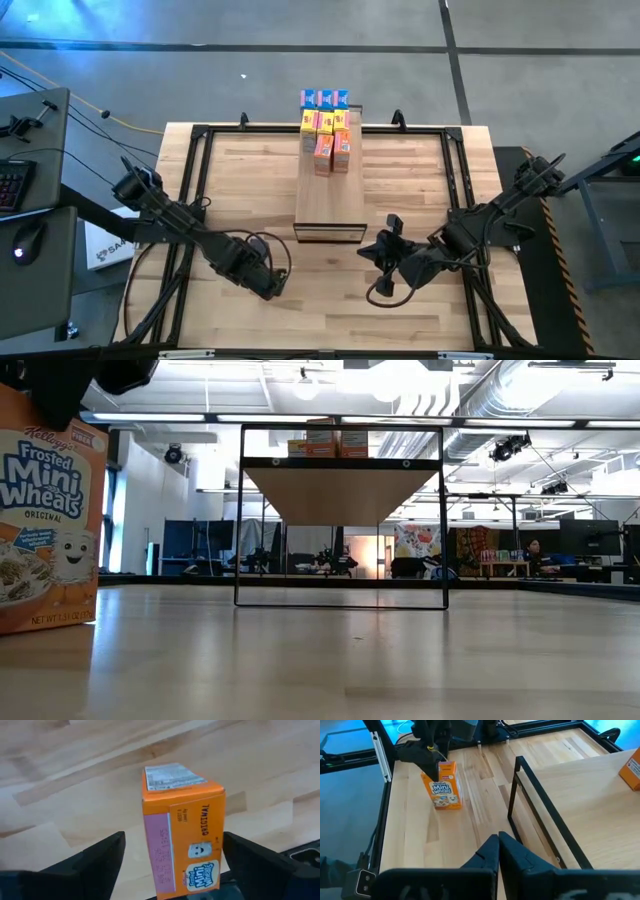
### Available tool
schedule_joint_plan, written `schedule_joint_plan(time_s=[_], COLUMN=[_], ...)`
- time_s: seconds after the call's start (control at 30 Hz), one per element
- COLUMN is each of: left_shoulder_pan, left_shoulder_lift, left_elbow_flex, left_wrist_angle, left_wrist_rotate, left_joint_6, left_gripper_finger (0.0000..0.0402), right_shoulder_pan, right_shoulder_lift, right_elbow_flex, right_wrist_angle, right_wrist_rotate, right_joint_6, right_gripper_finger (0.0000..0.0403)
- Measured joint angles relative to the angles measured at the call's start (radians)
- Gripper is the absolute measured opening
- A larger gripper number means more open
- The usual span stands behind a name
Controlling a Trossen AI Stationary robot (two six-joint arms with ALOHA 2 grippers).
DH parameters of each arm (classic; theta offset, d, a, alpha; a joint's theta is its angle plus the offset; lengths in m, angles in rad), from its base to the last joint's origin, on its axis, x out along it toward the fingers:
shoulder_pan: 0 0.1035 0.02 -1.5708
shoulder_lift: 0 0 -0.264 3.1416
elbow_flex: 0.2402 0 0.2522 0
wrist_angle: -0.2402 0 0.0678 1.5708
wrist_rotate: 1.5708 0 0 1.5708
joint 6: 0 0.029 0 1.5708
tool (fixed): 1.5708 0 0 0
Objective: Stack cereal on shelf
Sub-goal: Put the orange cereal box on the shelf aligned with the orange cereal boxes
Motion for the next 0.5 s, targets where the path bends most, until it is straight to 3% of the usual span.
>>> schedule_joint_plan(time_s=[0.5], left_shoulder_pan=[0.015], left_shoulder_lift=[-0.046], left_elbow_flex=[-0.043], left_wrist_angle=[0.054], left_wrist_rotate=[0.031], left_joint_6=[0.036], left_gripper_finger=[0.0205], right_shoulder_pan=[0.0], right_shoulder_lift=[0.0], right_elbow_flex=[0.0], right_wrist_angle=[-0.007], right_wrist_rotate=[0.0], right_joint_6=[-0.003], right_gripper_finger=[0.0])
